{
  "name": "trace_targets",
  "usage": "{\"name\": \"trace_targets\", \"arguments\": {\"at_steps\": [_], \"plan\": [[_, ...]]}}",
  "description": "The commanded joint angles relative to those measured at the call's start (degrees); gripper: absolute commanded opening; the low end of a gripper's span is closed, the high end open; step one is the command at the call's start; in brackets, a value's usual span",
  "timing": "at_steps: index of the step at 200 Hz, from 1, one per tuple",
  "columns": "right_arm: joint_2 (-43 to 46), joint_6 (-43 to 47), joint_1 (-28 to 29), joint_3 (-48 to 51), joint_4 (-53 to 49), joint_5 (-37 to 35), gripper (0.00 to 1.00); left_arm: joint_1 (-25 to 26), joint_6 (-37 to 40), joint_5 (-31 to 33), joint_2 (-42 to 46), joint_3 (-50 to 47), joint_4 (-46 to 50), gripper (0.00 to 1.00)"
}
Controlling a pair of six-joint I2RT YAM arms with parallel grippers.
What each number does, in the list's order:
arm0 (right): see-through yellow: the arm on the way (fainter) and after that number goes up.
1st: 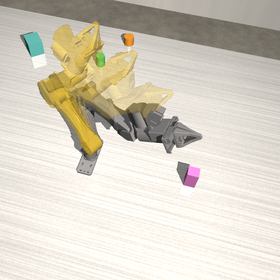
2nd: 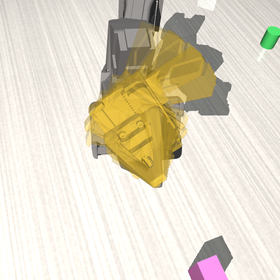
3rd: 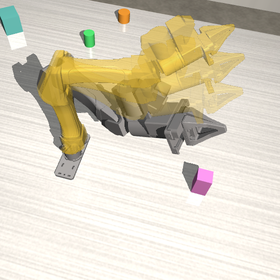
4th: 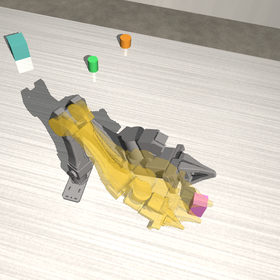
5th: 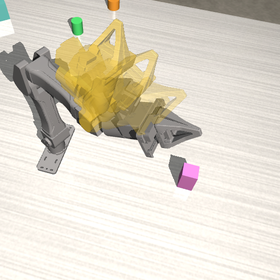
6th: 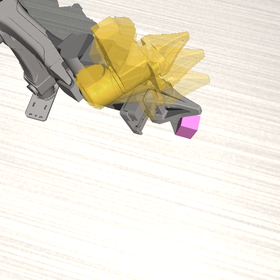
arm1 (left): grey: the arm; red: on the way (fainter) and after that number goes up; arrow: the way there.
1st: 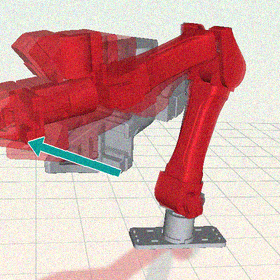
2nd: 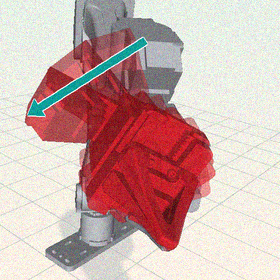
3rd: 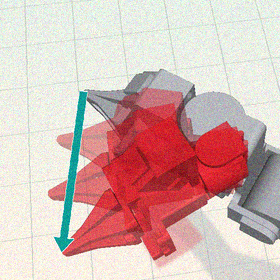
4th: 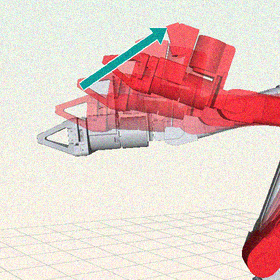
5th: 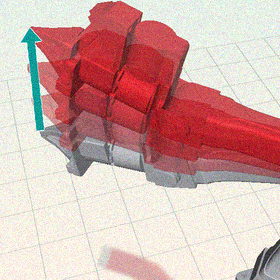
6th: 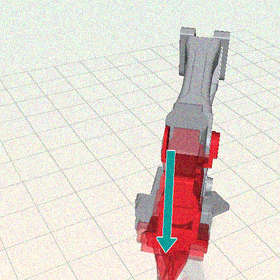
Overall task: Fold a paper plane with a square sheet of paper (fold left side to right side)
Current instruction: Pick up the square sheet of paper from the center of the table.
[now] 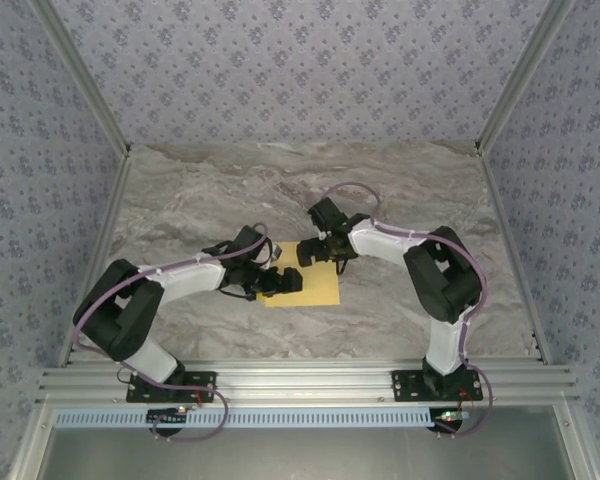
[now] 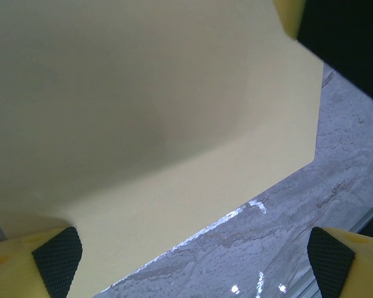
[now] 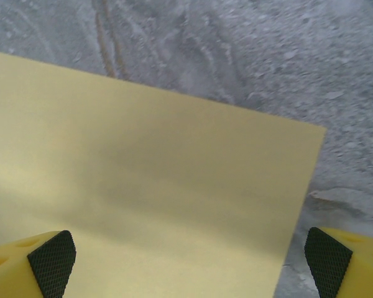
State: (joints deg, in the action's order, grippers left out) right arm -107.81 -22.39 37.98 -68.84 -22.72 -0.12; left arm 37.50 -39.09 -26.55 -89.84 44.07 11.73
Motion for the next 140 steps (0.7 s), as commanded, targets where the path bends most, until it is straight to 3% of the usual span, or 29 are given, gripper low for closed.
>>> {"name": "trace_targets", "arguments": {"at_steps": [1, 82, 140], "plan": [[-1.7, -1.4, 1.7, -0.2, -2.5, 2.4, 1.00, 0.4, -0.2, 0.3, -1.8, -0.1, 0.7, 0.97], [-2.5, -1.0, 4.1, -1.7, -3.0, 4.3, 0.99, 0.4, -0.5, 1.6, -2.1, -0.3, 0.1, 0.97], [-3.2, 0.2, 4.1, -2.3, -4.5, 4.8, 0.72, 0.3, -0.2, 2.5, 0.8, -0.1, -1.9, 0.98]]}}
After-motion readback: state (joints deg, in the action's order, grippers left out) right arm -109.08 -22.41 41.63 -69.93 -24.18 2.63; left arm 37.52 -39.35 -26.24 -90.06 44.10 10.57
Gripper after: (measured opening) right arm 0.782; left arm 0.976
